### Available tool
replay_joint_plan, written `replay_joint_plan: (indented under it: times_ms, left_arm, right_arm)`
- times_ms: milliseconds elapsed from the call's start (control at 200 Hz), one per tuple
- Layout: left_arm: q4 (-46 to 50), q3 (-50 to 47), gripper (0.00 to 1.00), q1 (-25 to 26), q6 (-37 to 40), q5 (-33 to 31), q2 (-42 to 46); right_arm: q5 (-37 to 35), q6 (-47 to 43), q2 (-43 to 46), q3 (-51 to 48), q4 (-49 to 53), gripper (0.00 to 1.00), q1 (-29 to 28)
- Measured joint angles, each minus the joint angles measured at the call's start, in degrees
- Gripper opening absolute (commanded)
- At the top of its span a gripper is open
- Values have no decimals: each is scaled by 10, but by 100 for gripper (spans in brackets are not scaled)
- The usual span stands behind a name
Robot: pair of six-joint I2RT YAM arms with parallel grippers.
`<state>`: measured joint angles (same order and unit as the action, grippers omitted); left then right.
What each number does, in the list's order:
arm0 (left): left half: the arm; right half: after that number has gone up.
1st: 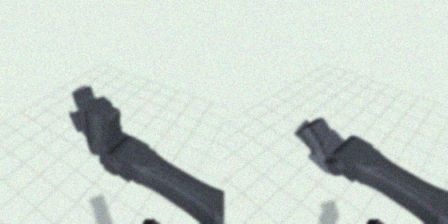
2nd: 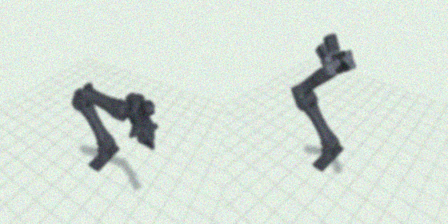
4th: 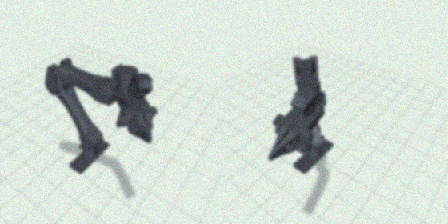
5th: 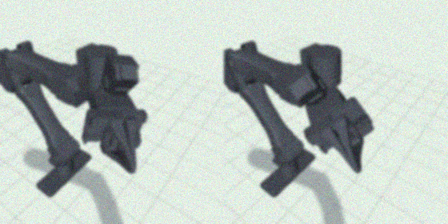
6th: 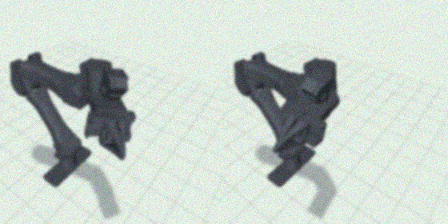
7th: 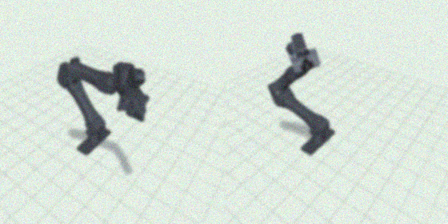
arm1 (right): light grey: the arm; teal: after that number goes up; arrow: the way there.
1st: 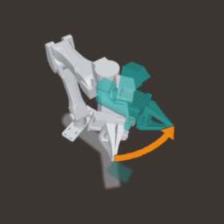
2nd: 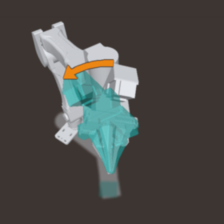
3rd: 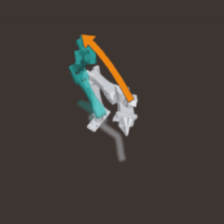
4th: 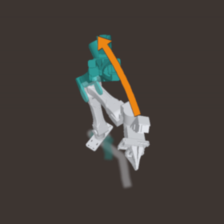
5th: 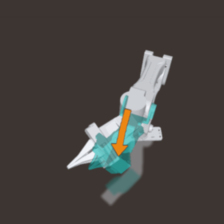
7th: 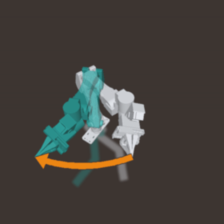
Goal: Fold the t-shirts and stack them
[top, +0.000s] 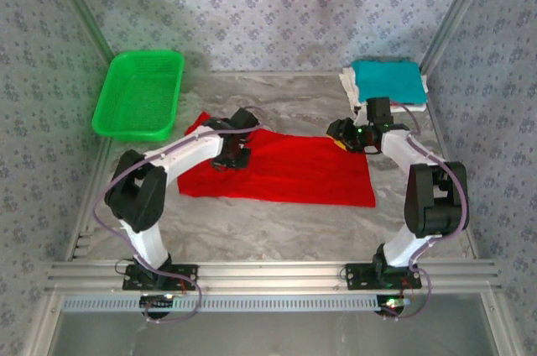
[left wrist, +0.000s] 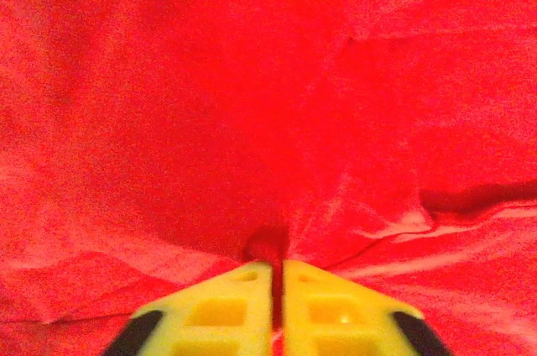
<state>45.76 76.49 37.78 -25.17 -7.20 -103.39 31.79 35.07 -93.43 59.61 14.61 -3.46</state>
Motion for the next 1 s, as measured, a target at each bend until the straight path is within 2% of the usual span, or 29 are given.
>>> replay_joint_plan:
  times_ms: [90, 225, 335, 440, 530, 625, 695, 814, 999]
  left_arm:
    - [8, 9, 40, 11, -5, 15, -18]
    - [28, 24, 41, 17, -3, 30, -11]
    - [39, 31, 53, 6, 5, 31, 38]
    - [36, 24, 53, -37, 13, 33, 115]
    - [25, -5, 52, -108, 13, 36, 165]
    - [3, -68, 50, -178, 12, 47, 178]
    - [-9, -121, 47, -210, 10, 62, 171]
    - [-19, -171, 43, -223, 6, 93, 150]
    - [-50, -179, 43, -223, 4, 119, 134]
  right_arm:
    - [0, 0, -4, 4, 3, 49, 0]
    - [-1, -6, -5, 11, 11, 49, 2]
    - [-8, -16, -4, 17, 23, 49, 4]
    - [-22, -22, 1, 15, 43, 49, 9]
    - [-40, -22, 22, -4, 45, 47, 25]
    - [-57, -25, 49, -26, 59, 47, 55]
    - [-64, -28, 53, -31, 68, 47, 75]
    - [-72, -33, 52, -37, 74, 46, 87]
    - [-70, -34, 34, -38, 74, 46, 86]
